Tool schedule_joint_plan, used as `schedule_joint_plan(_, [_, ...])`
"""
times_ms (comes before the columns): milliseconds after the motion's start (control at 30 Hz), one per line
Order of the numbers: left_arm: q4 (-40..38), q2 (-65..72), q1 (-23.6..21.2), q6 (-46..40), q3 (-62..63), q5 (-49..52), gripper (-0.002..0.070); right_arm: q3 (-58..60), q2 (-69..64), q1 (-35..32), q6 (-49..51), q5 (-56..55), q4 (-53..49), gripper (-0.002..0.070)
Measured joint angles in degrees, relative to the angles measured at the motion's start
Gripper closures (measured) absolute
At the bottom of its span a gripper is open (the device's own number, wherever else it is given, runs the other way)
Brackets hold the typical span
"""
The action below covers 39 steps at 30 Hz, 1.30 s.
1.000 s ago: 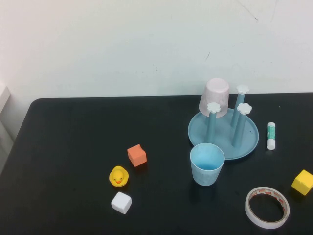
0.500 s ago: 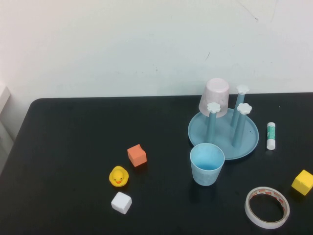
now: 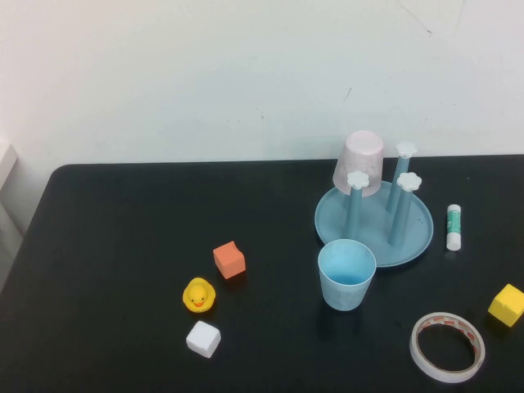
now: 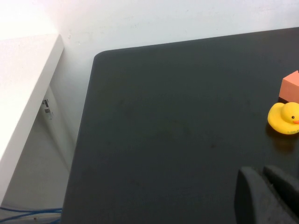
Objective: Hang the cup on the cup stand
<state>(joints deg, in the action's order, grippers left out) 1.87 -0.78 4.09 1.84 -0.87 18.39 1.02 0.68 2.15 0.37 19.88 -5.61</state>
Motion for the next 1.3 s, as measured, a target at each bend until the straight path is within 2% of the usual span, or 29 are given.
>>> schedule_joint_plan(233, [0.08, 0.0, 0.0, 0.0, -0.1, -1.18, 0.0676, 0.0, 0.0, 0.0, 0.0, 0.0, 0.0, 0.0678])
schedule_joint_plan(367, [0.34, 0.0, 0.0, 0.0, -0.23, -9.42, 0.0676, 0.48, 0.0, 0.0, 0.0, -4.18, 0.0, 0.0678])
schedule_joint_plan(600, [0.45, 0.0, 0.0, 0.0, -0.23, -29.04, 0.0676, 0.54, 0.0, 0.0, 0.0, -24.43, 0.0, 0.0678])
schedule_joint_plan(733, [0.45, 0.0, 0.0, 0.0, -0.23, -35.97, 0.0676, 0.54, 0.0, 0.0, 0.0, -37.09, 0.0, 0.0678])
schedule_joint_plan(967, [0.45, 0.0, 0.0, 0.24, -0.23, -38.8, 0.0676, 0.54, 0.0, 0.0, -0.37, -48.58, 0.65, 0.0678])
schedule_joint_plan(1300, [0.66, 0.0, 0.0, 4.48, -0.12, -43.06, 0.0676, 0.54, 0.0, 0.0, -2.46, -50.73, 1.09, 0.0678])
